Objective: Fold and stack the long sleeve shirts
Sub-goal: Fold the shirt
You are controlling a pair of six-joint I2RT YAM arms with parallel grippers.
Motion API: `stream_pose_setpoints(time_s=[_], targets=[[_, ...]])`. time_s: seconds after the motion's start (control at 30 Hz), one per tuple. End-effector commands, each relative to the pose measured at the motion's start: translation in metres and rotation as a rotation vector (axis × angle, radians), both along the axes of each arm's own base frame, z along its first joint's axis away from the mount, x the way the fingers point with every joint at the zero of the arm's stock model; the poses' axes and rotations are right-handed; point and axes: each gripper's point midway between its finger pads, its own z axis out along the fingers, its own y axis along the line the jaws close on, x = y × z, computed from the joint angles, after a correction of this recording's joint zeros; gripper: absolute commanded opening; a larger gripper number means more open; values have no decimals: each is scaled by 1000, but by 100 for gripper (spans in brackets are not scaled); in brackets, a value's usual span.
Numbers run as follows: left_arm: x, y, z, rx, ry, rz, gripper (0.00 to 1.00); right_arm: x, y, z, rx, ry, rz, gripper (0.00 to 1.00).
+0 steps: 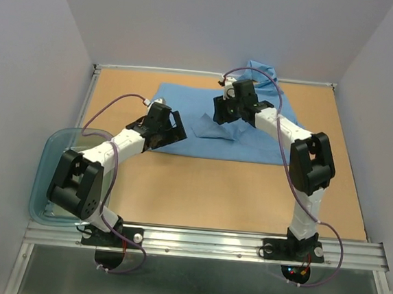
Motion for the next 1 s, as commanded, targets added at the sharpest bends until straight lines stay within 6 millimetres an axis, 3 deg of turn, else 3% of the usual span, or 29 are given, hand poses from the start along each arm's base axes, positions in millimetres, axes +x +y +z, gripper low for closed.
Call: stream_pose_setpoints(time_s=[0.0, 0.27, 0.43, 0.53, 0.6, 0.63, 0.73, 0.83, 0.87, 0.9, 0.97], targets=[[-8, 12, 17, 19, -58, 15, 98, 12, 28, 32, 89, -91, 129, 53], [-12, 14, 9, 29, -40, 11, 98, 15, 49, 12, 106, -53, 178, 52], [-10, 11, 11, 23, -45, -2, 98, 26, 52, -1, 93, -45, 161, 42], [-10, 11, 12, 24, -44, -4, 98, 32, 51, -2, 80, -60, 146, 26], [-10, 11, 13, 25, -46, -4, 98, 38, 47, 5, 63, -87, 126, 7], [-10, 12, 14, 23, -48, -3, 98, 45, 44, 18, 56, -123, 99, 1], [-9, 10, 20, 10, -56, -14, 99, 56, 37, 51, 48, -201, 38, 0], [-5, 6, 30, -15, -70, -23, 98, 71, 13, 111, 41, -350, -124, 1], [-5, 6, 31, -16, -71, -23, 98, 77, 10, 117, 38, -383, -160, 1], [-4, 7, 36, -22, -78, -18, 98, 76, 5, 140, 56, -455, -192, 1], [-4, 3, 41, -46, -80, -31, 99, 72, -1, 154, 42, -523, -251, 1]])
